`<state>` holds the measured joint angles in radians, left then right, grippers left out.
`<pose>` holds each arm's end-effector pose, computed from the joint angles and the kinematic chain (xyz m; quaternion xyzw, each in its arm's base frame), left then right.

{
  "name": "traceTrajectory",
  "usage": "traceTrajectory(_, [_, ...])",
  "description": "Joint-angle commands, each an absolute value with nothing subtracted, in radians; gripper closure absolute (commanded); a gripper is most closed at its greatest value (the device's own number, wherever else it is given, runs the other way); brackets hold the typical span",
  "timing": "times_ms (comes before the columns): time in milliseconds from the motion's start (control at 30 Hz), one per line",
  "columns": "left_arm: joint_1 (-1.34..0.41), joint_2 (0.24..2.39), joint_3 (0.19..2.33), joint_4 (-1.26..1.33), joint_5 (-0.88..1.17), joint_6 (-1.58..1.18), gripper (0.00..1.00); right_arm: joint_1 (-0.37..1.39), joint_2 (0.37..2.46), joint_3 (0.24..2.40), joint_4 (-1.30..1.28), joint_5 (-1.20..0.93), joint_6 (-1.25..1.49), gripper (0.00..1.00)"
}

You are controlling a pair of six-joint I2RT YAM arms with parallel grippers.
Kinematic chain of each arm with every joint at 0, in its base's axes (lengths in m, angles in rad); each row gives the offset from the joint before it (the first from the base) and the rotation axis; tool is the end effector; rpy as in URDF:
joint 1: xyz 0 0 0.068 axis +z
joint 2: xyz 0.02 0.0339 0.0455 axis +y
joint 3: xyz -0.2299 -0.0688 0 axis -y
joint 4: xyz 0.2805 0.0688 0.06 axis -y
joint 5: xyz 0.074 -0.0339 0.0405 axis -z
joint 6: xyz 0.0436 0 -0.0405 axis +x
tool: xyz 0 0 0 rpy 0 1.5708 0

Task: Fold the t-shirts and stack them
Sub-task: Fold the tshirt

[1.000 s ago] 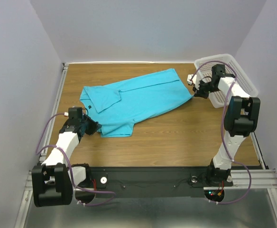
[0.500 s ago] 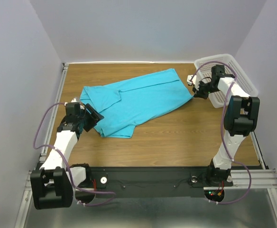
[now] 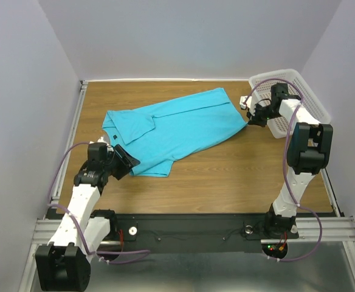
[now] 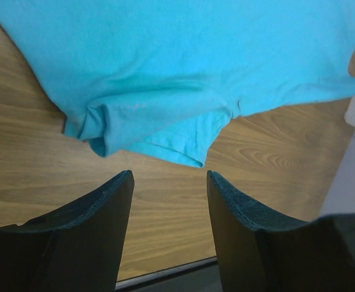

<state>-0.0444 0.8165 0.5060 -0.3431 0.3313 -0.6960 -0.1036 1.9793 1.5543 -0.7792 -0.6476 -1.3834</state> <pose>0.2386 -0.0248 0.1824 -0.2139 0.8612 -0.2958 0.3536 0.4310 -0.0184 0.1619 -0.6031 0.7131 0.1133 0.3390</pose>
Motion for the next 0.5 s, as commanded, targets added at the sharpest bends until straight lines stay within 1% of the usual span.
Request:
traceTrajectory(0, [-0.069,0.848,0.460,-0.322,0.402,-0.733,0.38,-0.110,1.979,1.545,-0.785,-0.680,-1.384,0.99])
traceTrajectory(133, [-0.144,0.916,0.468,-0.304,0.370,-0.762,0.38,-0.110,1.979,1.543,-0.787,-0.684,-1.378,0.99])
traceTrajectory(200, [-0.178,0.945,0.489,-0.287,0.354,-0.762,0.38,-0.110,1.979,1.537,-0.788,-0.684,-1.378,0.97])
traceTrajectory(233, [-0.186,0.949,0.497,-0.279,0.348,-0.758,0.38,-0.112,1.979,1.532,-0.788,-0.683,-1.376,0.94])
traceTrajectory(267, [-0.190,0.953,0.508,-0.269,0.339,-0.750,0.38,-0.110,1.977,1.525,-0.788,-0.683,-1.374,0.88])
traceTrajectory(300, [-0.190,0.954,0.520,-0.267,0.333,-0.721,0.38,-0.110,1.971,1.519,-0.790,-0.683,-1.371,0.74])
traceTrajectory(367, [-0.190,0.943,0.569,-0.276,0.284,-0.690,0.37,-0.109,1.953,1.508,-0.792,-0.698,-1.371,0.57])
traceTrajectory(400, [-0.190,0.919,0.599,-0.282,0.266,-0.668,0.36,-0.109,1.921,1.497,-0.795,-0.721,-1.364,0.50])
traceTrajectory(467, [-0.192,0.878,0.627,-0.287,0.216,-0.647,0.34,-0.101,1.867,1.485,-0.796,-0.745,-1.350,0.41])
